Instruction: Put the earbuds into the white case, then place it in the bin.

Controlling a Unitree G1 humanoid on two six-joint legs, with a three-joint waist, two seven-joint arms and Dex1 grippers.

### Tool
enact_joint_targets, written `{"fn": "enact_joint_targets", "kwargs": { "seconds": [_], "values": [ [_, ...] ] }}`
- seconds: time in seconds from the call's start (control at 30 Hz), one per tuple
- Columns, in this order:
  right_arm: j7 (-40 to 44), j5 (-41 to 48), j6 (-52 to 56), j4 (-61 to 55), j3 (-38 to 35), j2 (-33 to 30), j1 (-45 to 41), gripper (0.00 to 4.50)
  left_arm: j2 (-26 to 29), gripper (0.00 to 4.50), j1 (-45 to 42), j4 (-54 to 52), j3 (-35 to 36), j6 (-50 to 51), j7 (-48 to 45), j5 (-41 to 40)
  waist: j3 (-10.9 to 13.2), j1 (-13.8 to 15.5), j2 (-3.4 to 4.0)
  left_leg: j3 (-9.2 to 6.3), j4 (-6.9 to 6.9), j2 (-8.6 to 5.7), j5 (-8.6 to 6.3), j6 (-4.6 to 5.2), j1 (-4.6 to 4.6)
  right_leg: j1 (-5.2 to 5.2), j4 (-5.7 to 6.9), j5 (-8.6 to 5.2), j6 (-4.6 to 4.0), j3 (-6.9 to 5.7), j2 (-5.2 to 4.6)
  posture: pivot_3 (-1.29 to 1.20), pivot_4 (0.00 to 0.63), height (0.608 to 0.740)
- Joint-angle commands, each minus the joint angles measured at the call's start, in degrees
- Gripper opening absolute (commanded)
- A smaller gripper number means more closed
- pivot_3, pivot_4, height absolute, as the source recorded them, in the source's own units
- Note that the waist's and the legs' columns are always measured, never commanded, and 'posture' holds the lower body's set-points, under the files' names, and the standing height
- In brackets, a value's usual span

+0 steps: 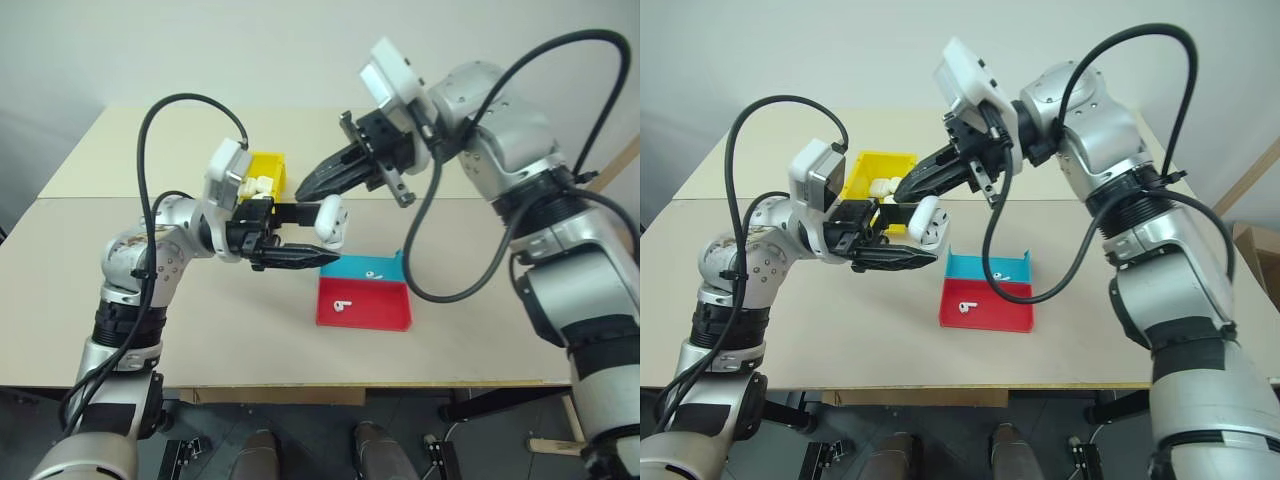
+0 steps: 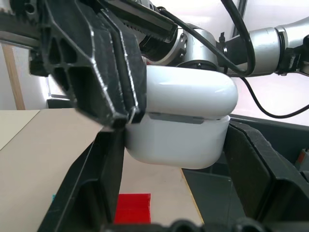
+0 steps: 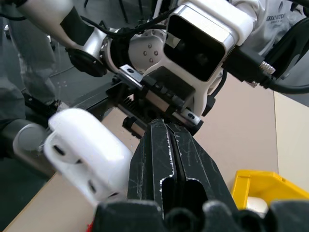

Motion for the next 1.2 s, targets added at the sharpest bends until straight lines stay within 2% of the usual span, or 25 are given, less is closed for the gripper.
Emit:
{"fn": "enact_joint_targets", "kwargs": {
  "seconds": [0.03,0.13,0.27,0.47,0.7,0.8,0.93,1.0,1.13,1.2],
  "values": [
    [3.07,5.3,-0.54,-4.11,1.05,-3.18,-0.08,0.05,-0.33,2.83,-0.7,-1.04,1.45,-1.22,0.5,-0.63,0.0,-0.01,0.0,0.0,0.0,0.0,0.0,0.0,0.0,0.0,0.01,0.0,0.0,0.0,0.0,0.0,0.15,0.74],
    [3.07,5.16,-1.46,-4.59,0.48,-5.01,1.08,0.05,-0.63,2.83,-0.73,-0.85,1.66,-1.24,0.84,-0.69,0.0,-0.02,0.0,0.0,0.0,0.0,0.0,0.0,0.02,0.01,0.01,0.0,0.0,0.0,0.0,0.0,0.15,0.74],
    [2.34,4.15,1.01,-2.5,-9.78,-3.12,3.25,0.05,-0.95,2.83,-0.25,-1.15,2.36,-1.22,2.16,-0.99,0.0,-0.13,0.0,0.0,0.02,0.0,0.0,0.0,0.04,0.03,0.02,0.0,0.0,0.02,0.01,0.0,0.15,0.74],
    [-13.0,5.26,10.24,-17.67,-24.84,-7.25,15.85,0.05,0.32,2.83,1.65,-2.46,5.07,-0.65,5.36,-1.15,0.0,0.87,0.0,-0.02,0.02,0.0,0.0,0.0,-0.04,0.0,-0.02,0.0,0.0,0.0,-0.01,0.0,0.15,0.74],
    [-33.41,9.03,24.71,-41.63,-38.86,-11.82,38.35,0.05,2.16,2.83,1.58,0.69,8.22,-3.9,12.69,3.46,0.0,1.4,-0.02,-0.02,0.05,-0.01,0.0,0.0,0.01,0.08,-0.01,0.0,0.0,0.01,0.0,0.0,0.15,0.74],
    [-39.84,12.83,28.75,-50.13,-43.95,-11.53,46.12,0.05,1.03,2.83,-0.04,3.91,8.76,-6.82,19.46,7.73,0.0,1.4,-0.03,0.0,0.05,-0.02,0.0,0.0,0.01,0.08,0.0,0.0,0.01,0.04,0.0,0.0,0.15,0.74],
    [-47.37,17.34,31.69,-58.22,-47.93,-10.28,52.17,0.05,-5.44,2.83,-7.28,13.48,6.24,-7.87,44.11,21.86,0.0,1.9,-0.07,-0.04,0.08,-0.05,0.01,0.01,0.01,0.14,-0.03,0.04,0.06,0.03,0.0,0.0,0.15,0.74],
    [-49.68,17.96,32.25,-59.71,-48.1,-9.7,52.89,0.05,-8.32,2.83,-10.38,18.63,5.77,-8.88,51.62,26.21,-0.02,2.17,-0.1,-0.05,0.09,-0.09,0.01,0.01,0.03,0.18,-0.06,0.07,0.1,0.06,-0.02,0.0,0.15,0.74],
    [-53.98,19.31,32.42,-62.05,-48.09,-8.04,53.94,0.05,-13.47,2.83,-19.94,38.08,5.06,-12.22,68.05,34.6,-0.02,2.55,-0.14,-0.06,0.09,-0.11,0.0,0.01,-0.02,0.14,-0.1,0.08,0.11,0.04,-0.01,0.0,0.15,0.74],
    [-54.99,19.72,32.48,-62.75,-48.03,-7.75,54.2,0.05,-14.6,2.83,-23.28,46.15,4.79,-14.67,72.44,37.1,-0.02,2.57,-0.14,-0.07,0.09,-0.15,0.0,0.01,-0.08,0.09,-0.12,0.08,0.12,0.05,-0.03,0.0,0.15,0.74]
  ]
}}
